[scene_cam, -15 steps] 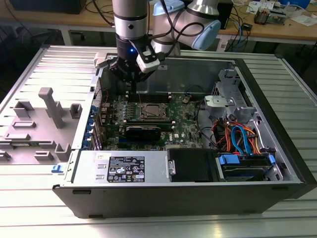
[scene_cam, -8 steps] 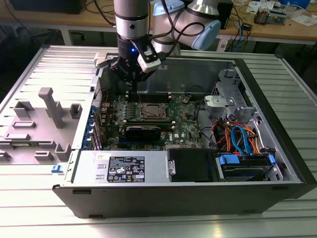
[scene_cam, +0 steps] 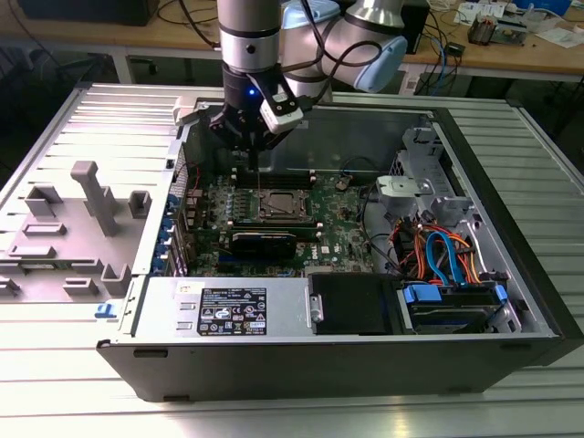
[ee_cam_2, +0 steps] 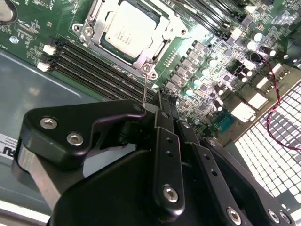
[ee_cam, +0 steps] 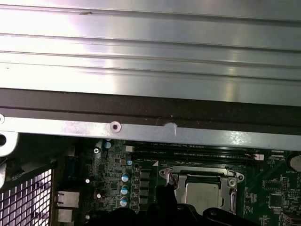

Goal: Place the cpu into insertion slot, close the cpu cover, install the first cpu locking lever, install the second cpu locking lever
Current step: 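Install the first cpu locking lever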

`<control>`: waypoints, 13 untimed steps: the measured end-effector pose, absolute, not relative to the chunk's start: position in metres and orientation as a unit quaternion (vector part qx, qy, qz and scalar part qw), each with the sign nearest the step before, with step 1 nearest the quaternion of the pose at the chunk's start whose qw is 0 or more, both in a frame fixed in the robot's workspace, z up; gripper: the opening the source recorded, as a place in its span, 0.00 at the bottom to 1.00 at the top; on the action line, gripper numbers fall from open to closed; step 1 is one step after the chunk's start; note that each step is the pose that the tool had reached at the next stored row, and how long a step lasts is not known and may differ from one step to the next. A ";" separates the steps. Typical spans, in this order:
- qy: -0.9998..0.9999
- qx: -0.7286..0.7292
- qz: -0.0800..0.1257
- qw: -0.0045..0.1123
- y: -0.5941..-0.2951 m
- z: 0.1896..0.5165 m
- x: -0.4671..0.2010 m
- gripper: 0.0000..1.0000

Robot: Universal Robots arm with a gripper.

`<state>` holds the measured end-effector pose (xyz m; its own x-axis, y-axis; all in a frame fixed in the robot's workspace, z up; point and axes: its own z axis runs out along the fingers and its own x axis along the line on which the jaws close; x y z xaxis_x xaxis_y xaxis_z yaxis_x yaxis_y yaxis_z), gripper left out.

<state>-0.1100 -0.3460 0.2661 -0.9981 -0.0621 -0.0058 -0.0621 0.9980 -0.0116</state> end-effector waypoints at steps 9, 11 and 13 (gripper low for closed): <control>0.999 -0.031 -0.006 0.003 -0.346 0.266 -0.108 0.11; 0.999 -0.031 -0.006 0.003 -0.346 0.266 -0.107 0.11; 0.999 -0.031 -0.006 0.003 -0.346 0.266 -0.106 0.11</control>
